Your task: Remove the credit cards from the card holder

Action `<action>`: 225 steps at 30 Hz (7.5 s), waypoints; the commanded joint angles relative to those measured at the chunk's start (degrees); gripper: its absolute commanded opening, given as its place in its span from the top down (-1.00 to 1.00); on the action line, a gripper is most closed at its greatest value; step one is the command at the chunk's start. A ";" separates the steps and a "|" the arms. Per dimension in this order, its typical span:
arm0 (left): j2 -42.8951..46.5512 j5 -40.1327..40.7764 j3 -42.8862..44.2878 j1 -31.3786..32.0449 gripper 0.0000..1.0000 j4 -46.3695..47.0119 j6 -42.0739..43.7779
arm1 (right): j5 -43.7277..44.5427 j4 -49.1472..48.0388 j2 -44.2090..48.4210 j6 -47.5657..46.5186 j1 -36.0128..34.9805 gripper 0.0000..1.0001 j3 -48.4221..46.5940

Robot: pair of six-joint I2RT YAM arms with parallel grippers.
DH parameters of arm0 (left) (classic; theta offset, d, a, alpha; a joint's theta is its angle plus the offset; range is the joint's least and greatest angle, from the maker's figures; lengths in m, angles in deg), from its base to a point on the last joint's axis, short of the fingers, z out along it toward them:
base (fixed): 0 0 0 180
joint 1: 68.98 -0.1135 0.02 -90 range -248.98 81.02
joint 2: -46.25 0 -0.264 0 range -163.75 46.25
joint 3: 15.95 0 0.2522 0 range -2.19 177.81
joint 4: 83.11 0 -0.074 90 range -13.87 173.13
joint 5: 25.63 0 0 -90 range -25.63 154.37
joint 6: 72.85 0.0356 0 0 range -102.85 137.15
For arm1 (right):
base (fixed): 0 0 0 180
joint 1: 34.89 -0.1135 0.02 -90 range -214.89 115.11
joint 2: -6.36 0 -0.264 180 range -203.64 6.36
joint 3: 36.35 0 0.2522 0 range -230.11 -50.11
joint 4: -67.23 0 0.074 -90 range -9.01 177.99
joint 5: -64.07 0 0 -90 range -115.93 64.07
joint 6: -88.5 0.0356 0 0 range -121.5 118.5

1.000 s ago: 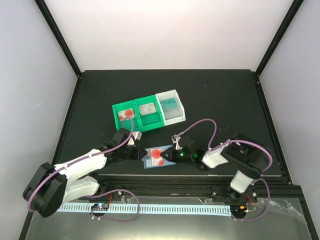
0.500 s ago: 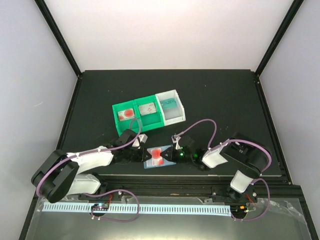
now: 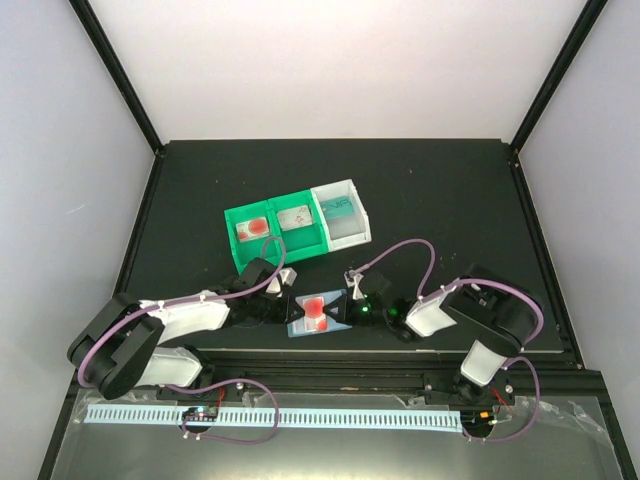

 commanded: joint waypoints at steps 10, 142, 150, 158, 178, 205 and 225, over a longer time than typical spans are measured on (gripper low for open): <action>8.94 0.02 2.04 0.39 0.23 -2.59 -3.02 | 4.32 0.26 11.38 1.90 2.08 0.98 6.54; 50.35 -4.53 -6.87 4.97 -0.11 14.24 -26.28 | 7.94 4.00 51.49 8.74 -2.00 0.98 4.04; 44.95 -4.43 -7.36 5.08 0.04 22.05 -30.10 | 11.98 1.88 48.56 10.74 -2.27 0.98 3.58; 44.28 -2.78 -7.54 5.07 0.20 23.03 -30.92 | 11.39 0.92 46.22 11.51 -2.60 0.98 3.21; 42.62 -2.89 -7.78 5.02 0.97 23.90 -30.92 | 12.15 0.92 45.37 11.10 -3.23 0.90 3.63; 42.86 5.10 12.95 -7.02 0.97 -21.81 -5.58 | 13.16 30.52 65.43 -5.27 -3.19 -1.00 8.39; 19.62 8.03 27.34 -26.14 0.97 -32.41 3.96 | 14.00 37.28 72.89 -6.86 -3.23 -1.00 9.45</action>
